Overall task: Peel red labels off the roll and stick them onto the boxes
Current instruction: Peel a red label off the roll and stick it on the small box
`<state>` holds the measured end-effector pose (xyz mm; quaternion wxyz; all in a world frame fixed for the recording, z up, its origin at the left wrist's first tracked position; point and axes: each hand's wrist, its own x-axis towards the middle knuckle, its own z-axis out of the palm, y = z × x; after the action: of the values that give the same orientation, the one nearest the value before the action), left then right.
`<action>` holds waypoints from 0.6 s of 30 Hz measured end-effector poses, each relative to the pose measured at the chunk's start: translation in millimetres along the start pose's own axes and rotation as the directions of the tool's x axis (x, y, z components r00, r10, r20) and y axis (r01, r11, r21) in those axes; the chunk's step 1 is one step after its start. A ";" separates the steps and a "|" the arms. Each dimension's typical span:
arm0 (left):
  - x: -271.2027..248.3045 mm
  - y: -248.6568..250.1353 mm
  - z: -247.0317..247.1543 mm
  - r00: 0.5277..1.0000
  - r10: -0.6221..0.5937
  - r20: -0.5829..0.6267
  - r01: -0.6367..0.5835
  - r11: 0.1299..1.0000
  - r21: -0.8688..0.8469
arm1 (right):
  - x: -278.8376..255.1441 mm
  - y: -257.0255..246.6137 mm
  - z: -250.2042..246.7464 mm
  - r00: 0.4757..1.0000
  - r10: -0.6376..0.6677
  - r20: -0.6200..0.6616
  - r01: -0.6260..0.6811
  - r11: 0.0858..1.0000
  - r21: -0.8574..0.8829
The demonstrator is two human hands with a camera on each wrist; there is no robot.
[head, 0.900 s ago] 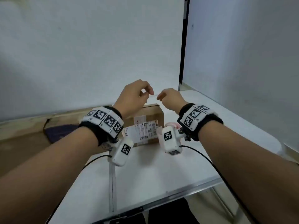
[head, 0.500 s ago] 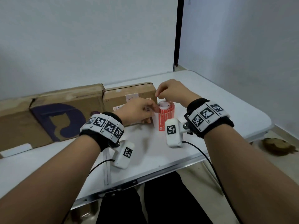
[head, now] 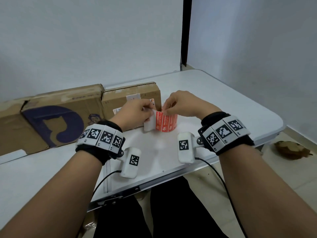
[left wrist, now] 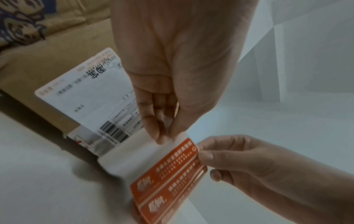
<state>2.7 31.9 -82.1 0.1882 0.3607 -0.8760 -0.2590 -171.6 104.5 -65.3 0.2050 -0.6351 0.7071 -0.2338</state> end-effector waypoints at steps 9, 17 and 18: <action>-5.2 12.3 11.7 0.918 -0.186 -0.350 0.000 0.884 -0.468 | -2.2 5.1 11.3 0.972 0.038 -0.230 0.002 0.985 0.174; -10.8 9.8 35.3 0.942 -0.287 -0.171 0.148 0.817 -0.557 | -4.6 5.7 15.6 0.966 0.127 -0.226 -0.050 0.947 0.318; -11.1 9.8 37.0 0.940 -0.289 -0.181 0.145 0.819 -0.555 | -4.4 5.7 14.7 0.967 0.129 -0.218 -0.052 0.943 0.328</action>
<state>-14.2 57.7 -107.3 0.3622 0.4226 -0.6897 -0.4632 -167.1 108.3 -80.6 0.2299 -0.5278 0.7078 -0.4093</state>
